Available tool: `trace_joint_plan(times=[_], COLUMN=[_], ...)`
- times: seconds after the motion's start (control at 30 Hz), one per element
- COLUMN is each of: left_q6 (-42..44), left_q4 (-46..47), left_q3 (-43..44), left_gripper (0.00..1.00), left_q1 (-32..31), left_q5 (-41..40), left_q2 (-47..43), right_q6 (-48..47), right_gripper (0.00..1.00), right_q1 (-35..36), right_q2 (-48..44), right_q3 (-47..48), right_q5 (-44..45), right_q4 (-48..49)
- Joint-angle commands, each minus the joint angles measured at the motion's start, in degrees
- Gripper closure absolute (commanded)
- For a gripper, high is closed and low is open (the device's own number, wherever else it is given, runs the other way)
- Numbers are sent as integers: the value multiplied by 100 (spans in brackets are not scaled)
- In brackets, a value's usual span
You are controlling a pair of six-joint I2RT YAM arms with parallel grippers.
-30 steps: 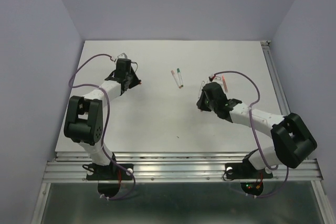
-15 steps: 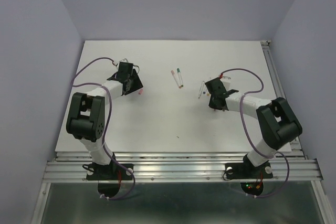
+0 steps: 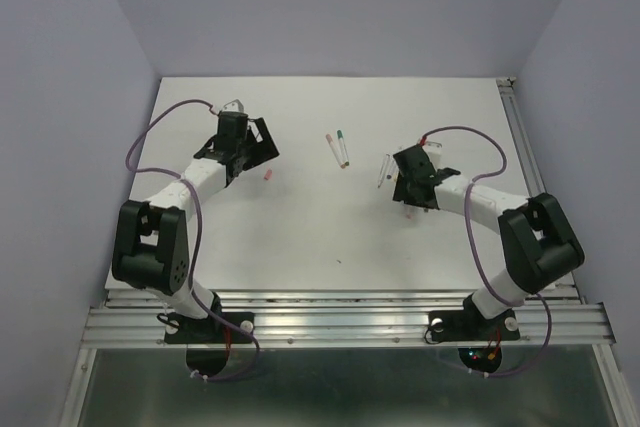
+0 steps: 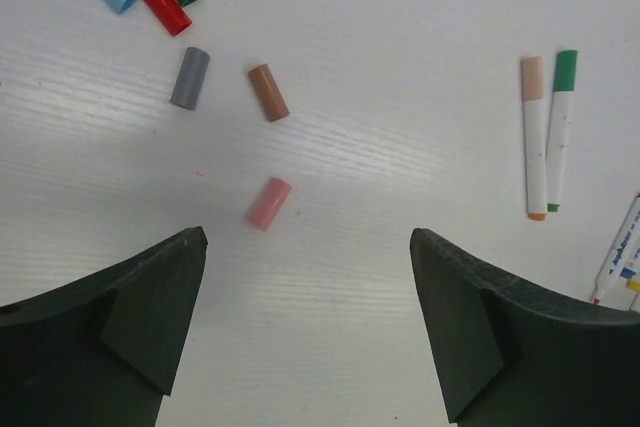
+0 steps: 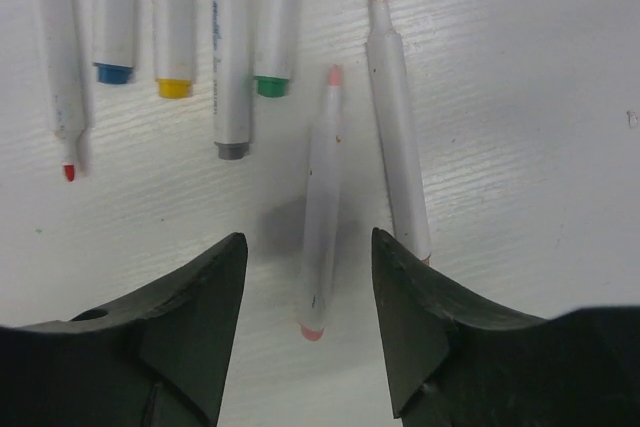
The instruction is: Open the pen caps
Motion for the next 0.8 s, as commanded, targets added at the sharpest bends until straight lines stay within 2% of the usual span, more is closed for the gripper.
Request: trace_joint_plan(times=[0.0, 0.03, 0.1, 0.13, 0.17, 0.23, 0.27, 0.4, 0.47, 0.63, 0.77], left_q6=[109, 118, 118, 126, 144, 127, 126, 91, 74, 135, 153], left_q4=[239, 274, 413, 563, 643, 783, 819, 898, 924, 951, 951], left_q3=[-124, -150, -273, -317, -370, -502, -537, -686, -739, -897, -906], left_gripper=[3, 1, 1, 1, 1, 1, 1, 1, 1, 1, 1], left_q1=[-37, -37, -37, -37, -37, -37, -37, -37, -37, -28, -37], left_q5=[239, 266, 415, 477, 521, 557, 574, 583, 592, 495, 460], left_q2=[-600, -679, -907, -996, -1075, -1311, -1383, -1778, -1884, -2042, -2007], right_q6=[-581, -722, -1160, -1258, -1320, -1435, -1444, -1750, -1839, -2743, -3130], right_gripper=[37, 21, 0, 0, 0, 0, 0, 0, 0, 0, 0], right_q1=[20, 20, 20, 20, 20, 20, 11, 28, 46, 230, 397], right_q2=[-806, -938, -1349, -1465, -1571, -1572, -1485, -669, -256, 1396, 2522], right_q3=[224, 180, -12, -101, -154, -120, 11, 837, 1487, 3069, 4736], right_q5=[-425, -844, -1399, -1663, -2249, -2832, -3244, -3836, -3950, -4232, -3759], right_q4=[365, 705, 1154, 1714, 1989, 2534, 2580, 2546, 2362, 1405, 614])
